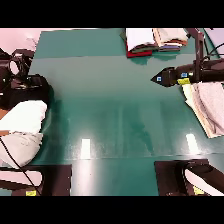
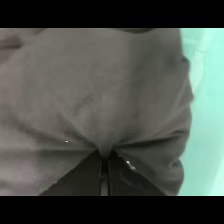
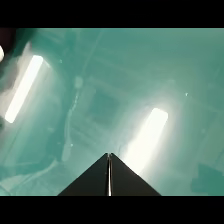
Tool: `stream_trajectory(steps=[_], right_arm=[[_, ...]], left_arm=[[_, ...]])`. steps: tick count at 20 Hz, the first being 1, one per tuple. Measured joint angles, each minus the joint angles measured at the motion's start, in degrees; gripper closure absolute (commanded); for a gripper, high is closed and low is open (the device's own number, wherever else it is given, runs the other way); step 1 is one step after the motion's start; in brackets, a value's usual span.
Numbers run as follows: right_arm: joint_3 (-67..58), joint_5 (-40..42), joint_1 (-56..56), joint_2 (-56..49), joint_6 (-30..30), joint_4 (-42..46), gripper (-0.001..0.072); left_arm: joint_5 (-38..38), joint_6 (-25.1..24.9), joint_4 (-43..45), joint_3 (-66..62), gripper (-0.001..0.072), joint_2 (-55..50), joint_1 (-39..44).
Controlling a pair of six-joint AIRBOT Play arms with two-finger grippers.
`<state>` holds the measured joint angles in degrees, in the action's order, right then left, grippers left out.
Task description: Fold the shirts.
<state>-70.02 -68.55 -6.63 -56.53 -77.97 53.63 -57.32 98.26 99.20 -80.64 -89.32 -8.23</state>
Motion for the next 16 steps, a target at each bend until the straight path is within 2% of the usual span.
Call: stream_trajectory(steps=[3,9,12,16], right_arm=[[-2.29,0.81,0.0,0.04,0.0,-0.02,0.0694],[-15.19,2.43,0.0,0.07,0.0,0.33,0.0694],[-21.35,3.17,0.0,0.07,0.0,0.68,0.0694],[-27.52,3.32,0.0,0.09,0.0,3.08,0.0694]], left_arm=[[0.48,-0.66,0.11,-1.64,0.0683,4.28,-0.07],[1.07,-5.27,-0.28,-11.54,0.0684,22.88,5.03],[-1.16,-7.34,-1.14,-15.39,0.0684,30.49,13.22],[-5.11,-9.22,-2.27,-16.96,0.0684,33.03,28.68]])
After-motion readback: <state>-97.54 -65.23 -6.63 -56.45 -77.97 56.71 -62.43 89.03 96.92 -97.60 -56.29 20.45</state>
